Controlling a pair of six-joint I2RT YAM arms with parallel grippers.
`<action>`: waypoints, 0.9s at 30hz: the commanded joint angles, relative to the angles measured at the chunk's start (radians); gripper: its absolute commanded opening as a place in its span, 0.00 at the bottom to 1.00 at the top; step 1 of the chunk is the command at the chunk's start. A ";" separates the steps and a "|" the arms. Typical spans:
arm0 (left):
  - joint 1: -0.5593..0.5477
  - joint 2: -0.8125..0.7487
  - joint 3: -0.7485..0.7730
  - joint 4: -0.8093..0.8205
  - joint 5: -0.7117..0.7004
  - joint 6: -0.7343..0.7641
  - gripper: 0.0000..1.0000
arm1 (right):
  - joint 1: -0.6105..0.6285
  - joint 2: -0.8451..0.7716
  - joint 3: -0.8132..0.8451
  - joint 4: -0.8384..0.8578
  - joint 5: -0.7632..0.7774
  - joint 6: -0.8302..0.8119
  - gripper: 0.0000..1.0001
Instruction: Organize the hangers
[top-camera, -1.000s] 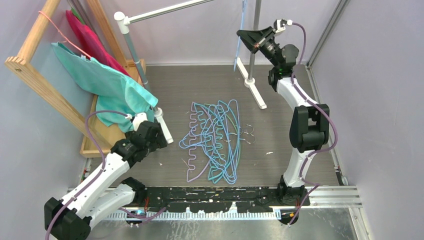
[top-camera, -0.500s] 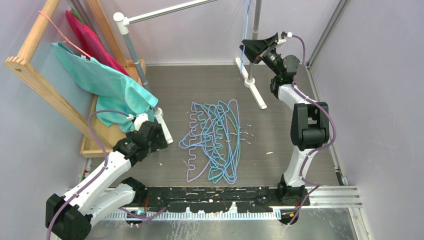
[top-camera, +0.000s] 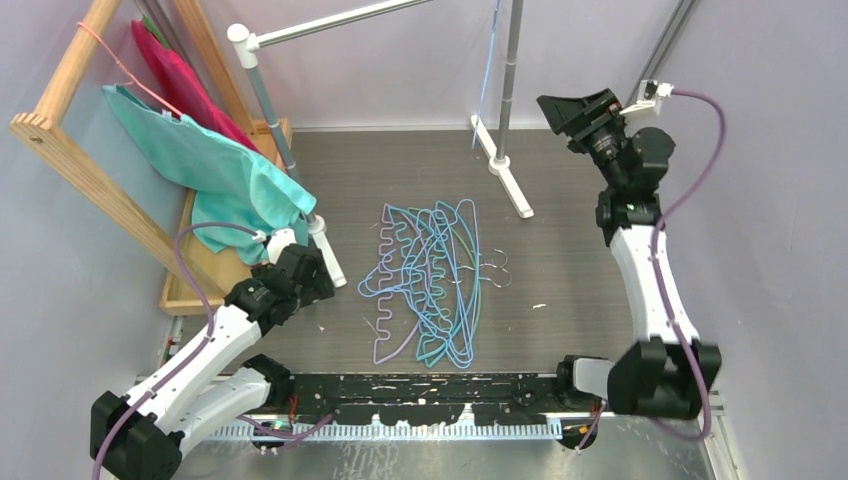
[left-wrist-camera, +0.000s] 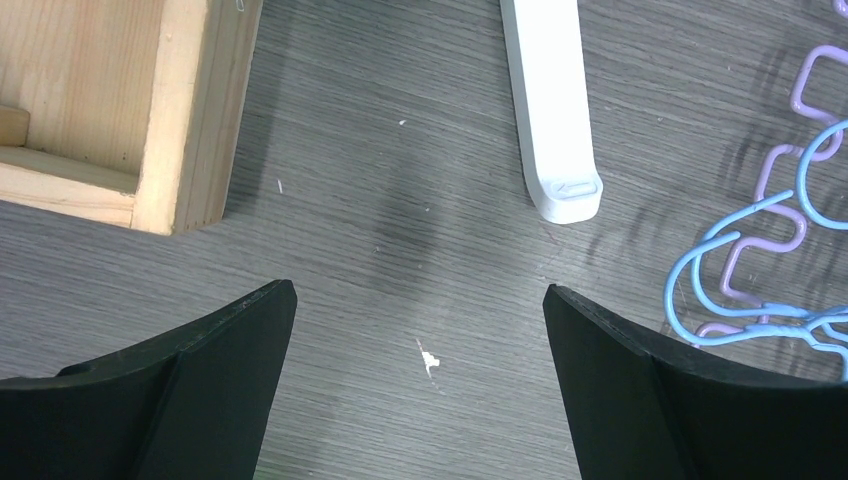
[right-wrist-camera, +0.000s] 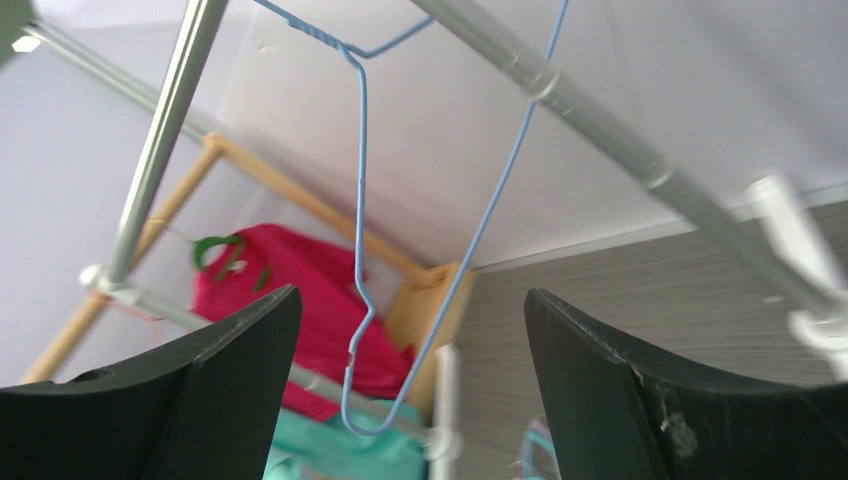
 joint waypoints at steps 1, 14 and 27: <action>-0.002 -0.011 0.002 0.023 -0.008 -0.014 0.98 | 0.048 -0.110 0.082 -0.500 0.269 -0.500 0.86; -0.002 0.044 0.012 0.062 -0.001 -0.004 0.98 | 0.774 -0.200 -0.198 -0.725 0.643 -0.692 0.66; -0.002 0.114 -0.012 0.130 0.026 -0.015 0.98 | 1.055 0.080 -0.271 -0.641 0.548 -0.699 0.52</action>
